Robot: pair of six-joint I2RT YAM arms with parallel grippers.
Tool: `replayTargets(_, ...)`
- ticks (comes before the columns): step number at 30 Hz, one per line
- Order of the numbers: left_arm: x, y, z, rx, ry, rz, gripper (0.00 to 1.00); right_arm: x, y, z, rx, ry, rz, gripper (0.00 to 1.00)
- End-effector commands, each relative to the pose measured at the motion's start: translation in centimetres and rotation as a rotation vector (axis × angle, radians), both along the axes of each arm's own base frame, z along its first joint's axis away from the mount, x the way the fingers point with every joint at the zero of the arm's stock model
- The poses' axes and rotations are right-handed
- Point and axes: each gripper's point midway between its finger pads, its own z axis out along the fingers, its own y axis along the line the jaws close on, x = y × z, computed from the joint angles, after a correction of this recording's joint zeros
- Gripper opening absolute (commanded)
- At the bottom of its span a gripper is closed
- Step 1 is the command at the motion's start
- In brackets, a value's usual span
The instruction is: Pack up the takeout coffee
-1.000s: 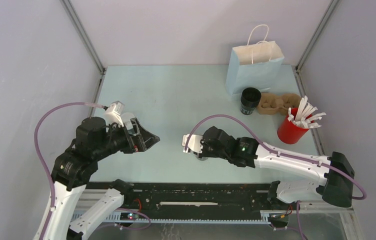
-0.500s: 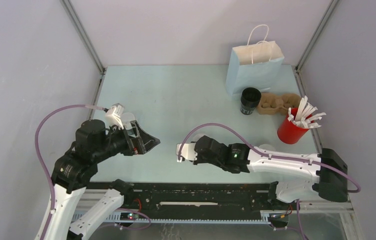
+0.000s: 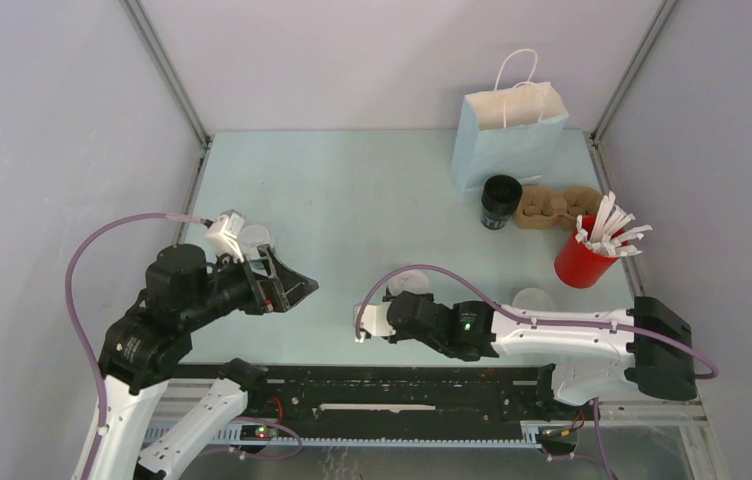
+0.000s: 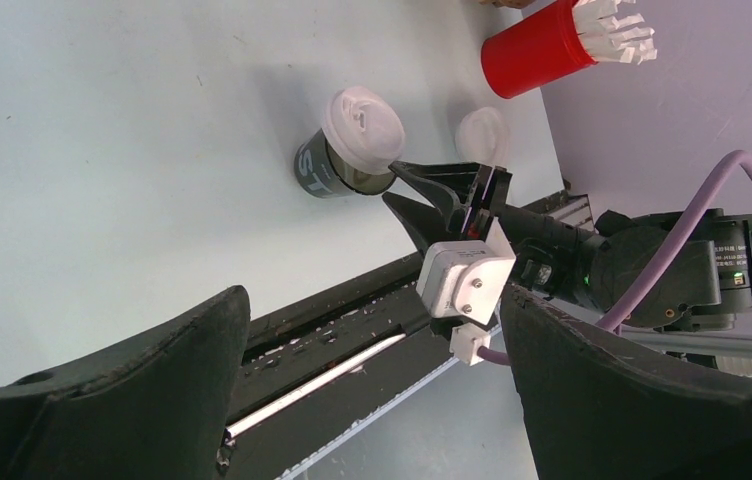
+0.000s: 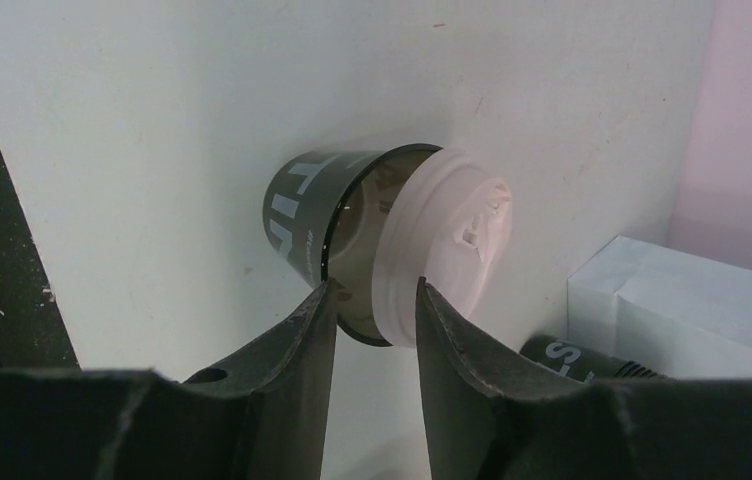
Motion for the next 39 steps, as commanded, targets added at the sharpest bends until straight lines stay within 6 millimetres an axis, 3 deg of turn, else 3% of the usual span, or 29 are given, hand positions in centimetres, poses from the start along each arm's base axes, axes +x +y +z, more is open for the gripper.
replayTargets(1,-0.2,-0.2,-0.3,-0.017,0.014,-0.009,1.0,0.0,0.9,0.6,0.055,-0.013,-0.004,0.44)
replayTargets(5,-0.4,-0.2,-0.2,-0.02,0.013,-0.008,1.0,0.0,0.6,0.2,0.049,-0.007,-0.013,0.46)
replayTargets(9,-0.5,-0.2,-0.3,-0.022,0.015,-0.009,1.0,-0.3,0.9,1.4,0.094,-0.009,-0.018,0.48)
replayTargets(16,-0.3,-0.8,-0.8,-0.042,0.037,-0.027,1.0,-2.2,1.2,5.5,0.25,0.036,-0.036,0.64)
replayTargets(21,0.3,-2.0,-1.7,-0.067,0.084,-0.062,1.0,-2.6,1.0,9.5,0.472,0.153,-0.213,0.81)
replayTargets(25,1.4,-4.0,-3.8,-0.133,0.216,-0.09,1.0,-0.3,0.0,11.1,0.679,0.317,-0.509,0.95)
replayTargets(29,3.3,-5.9,-4.9,-0.229,0.331,-0.064,1.0,2.4,-1.0,11.6,0.831,0.734,-0.781,1.0)
replayTargets(33,5.0,-7.9,-7.3,-0.336,0.44,-0.028,1.0,3.8,-0.7,12.3,0.88,1.053,-0.767,1.0)
replayTargets(39,5.0,-10.1,-12.2,-0.338,0.546,0.01,0.87,5.4,-2.1,9.1,0.786,1.222,-0.76,0.9)
